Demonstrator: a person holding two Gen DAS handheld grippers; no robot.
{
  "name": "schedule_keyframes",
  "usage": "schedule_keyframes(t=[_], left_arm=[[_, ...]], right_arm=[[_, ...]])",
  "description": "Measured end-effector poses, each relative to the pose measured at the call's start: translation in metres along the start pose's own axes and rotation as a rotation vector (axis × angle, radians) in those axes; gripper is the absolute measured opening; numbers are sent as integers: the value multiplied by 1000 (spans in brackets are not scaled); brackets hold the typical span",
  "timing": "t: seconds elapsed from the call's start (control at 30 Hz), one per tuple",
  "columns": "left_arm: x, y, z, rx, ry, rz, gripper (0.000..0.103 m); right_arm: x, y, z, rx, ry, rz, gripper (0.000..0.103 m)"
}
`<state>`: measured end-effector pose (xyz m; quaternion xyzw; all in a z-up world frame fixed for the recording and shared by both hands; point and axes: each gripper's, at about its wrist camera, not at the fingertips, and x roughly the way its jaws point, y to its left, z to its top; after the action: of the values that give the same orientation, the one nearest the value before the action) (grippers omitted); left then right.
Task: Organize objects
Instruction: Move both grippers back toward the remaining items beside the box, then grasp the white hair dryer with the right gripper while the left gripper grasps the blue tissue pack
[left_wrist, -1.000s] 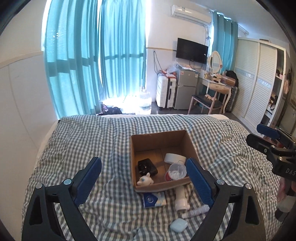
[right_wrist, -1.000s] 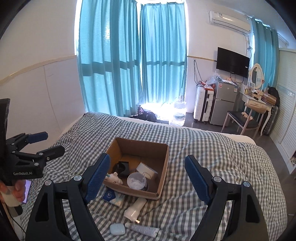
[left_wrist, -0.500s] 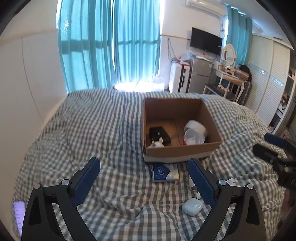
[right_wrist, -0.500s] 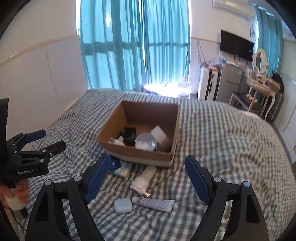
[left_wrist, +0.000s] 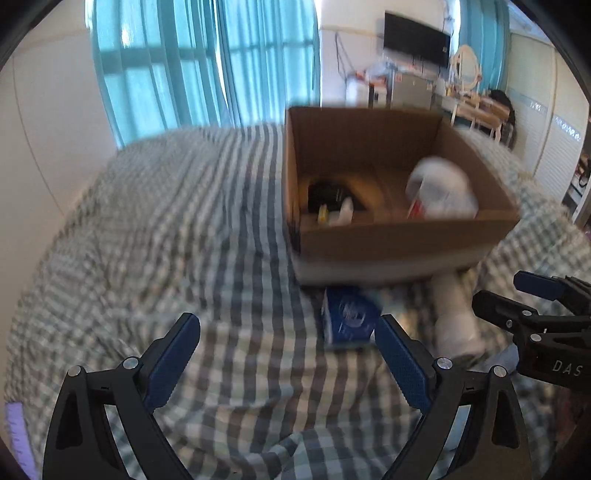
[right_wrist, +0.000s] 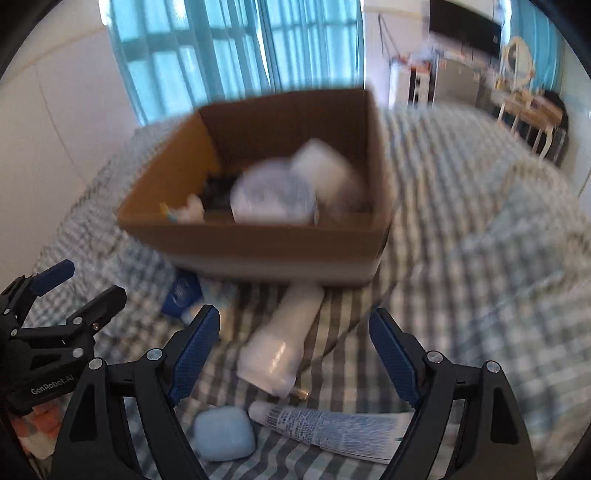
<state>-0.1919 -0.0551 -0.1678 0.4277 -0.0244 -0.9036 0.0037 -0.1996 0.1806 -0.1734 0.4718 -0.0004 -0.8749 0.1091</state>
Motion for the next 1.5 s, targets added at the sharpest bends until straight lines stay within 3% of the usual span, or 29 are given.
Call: schedule_keyframes(t=[0.1, 0.33, 0.57, 0.7, 1.0, 1.1, 1.23, 1.5], left_arm=[[14, 9, -6, -39, 57, -38, 98], [21, 21, -11, -104, 85, -83, 98], [21, 13, -16, -87, 102, -72, 98], [20, 9, -16, -77, 106, -61, 98], [16, -35, -10, 41, 100, -38, 98], [25, -51, -5, 48, 121, -65, 98], [41, -70, 0, 98, 135, -38, 98], [67, -71, 5, 23, 170, -94, 94]], right_arm=[[11, 5, -3, -20, 29, 0, 83], [40, 13, -7, -38, 100, 19, 81], [53, 12, -10, -41, 137, 9, 55], [40, 10, -15, -47, 123, 8, 49], [-27, -15, -22, -7, -1, 41, 48], [-29, -27, -22, 27, -2, 57, 48], [-26, -33, -23, 37, 5, 76, 48], [-13, -32, -20, 37, 24, 89, 48]])
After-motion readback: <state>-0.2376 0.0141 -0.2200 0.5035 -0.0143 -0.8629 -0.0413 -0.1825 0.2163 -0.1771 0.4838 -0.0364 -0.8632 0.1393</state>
